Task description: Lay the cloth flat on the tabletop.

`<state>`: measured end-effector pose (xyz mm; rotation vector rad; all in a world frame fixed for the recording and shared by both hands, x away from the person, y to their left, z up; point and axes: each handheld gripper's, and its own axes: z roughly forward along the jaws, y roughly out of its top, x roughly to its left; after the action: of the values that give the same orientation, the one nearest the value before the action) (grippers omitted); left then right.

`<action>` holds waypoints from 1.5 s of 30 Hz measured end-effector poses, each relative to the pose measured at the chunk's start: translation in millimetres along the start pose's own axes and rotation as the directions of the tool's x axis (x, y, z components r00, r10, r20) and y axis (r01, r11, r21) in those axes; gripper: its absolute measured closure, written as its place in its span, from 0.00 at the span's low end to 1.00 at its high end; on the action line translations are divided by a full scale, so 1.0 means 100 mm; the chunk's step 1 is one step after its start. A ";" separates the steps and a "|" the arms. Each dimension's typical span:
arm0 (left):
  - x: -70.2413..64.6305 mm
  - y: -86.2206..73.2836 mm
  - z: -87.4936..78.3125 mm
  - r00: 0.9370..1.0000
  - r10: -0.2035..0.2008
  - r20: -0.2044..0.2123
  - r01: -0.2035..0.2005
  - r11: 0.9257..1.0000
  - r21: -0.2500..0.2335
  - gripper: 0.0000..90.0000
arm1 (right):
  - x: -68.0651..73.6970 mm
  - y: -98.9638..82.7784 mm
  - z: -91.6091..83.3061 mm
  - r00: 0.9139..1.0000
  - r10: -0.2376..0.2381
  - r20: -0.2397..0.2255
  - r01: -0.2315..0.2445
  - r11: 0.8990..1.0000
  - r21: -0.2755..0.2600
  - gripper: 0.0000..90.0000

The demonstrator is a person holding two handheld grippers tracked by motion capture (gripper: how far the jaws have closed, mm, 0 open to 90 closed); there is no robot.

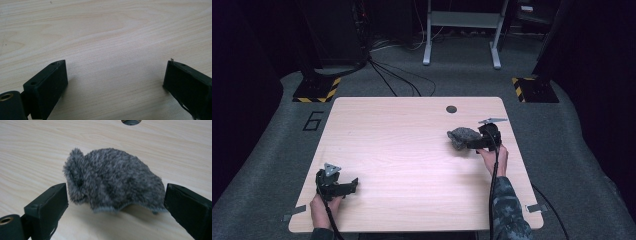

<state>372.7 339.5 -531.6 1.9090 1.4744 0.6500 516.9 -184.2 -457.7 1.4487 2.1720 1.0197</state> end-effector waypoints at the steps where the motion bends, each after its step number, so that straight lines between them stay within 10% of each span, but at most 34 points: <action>1: 0.01 0.00 -0.01 1.000 0.009 0.002 -0.009 1.000 0.011 0.06 | 0.00 0.03 0.04 1.000 -0.005 0.003 0.005 1.000 -0.005 0.06; 15: 0.00 0.00 0.00 1.000 -0.002 0.000 0.002 1.000 0.001 0.06 | -0.19 -0.09 0.52 0.997 0.061 -0.046 -0.053 0.986 0.161 0.37; 23: 0.00 0.00 0.00 1.000 -0.001 0.000 0.001 1.000 0.002 0.06 | -0.03 -0.22 0.49 0.996 -0.071 0.049 0.065 0.991 0.117 0.64; 36: 0.00 0.00 0.00 1.000 -0.004 0.001 0.004 1.000 -0.002 0.06 | -0.14 -0.25 0.39 0.996 0.075 0.045 -0.077 0.996 0.037 0.80; 45: 0.00 0.00 0.00 1.000 -0.004 0.002 0.004 1.000 -0.001 0.06 | 0.03 -0.16 -0.11 0.999 0.038 -0.002 -0.038 0.995 -0.090 0.80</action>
<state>372.2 339.2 -531.9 1.9044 1.4765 0.6470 498.4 -189.5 -461.2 1.4541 2.0781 1.1160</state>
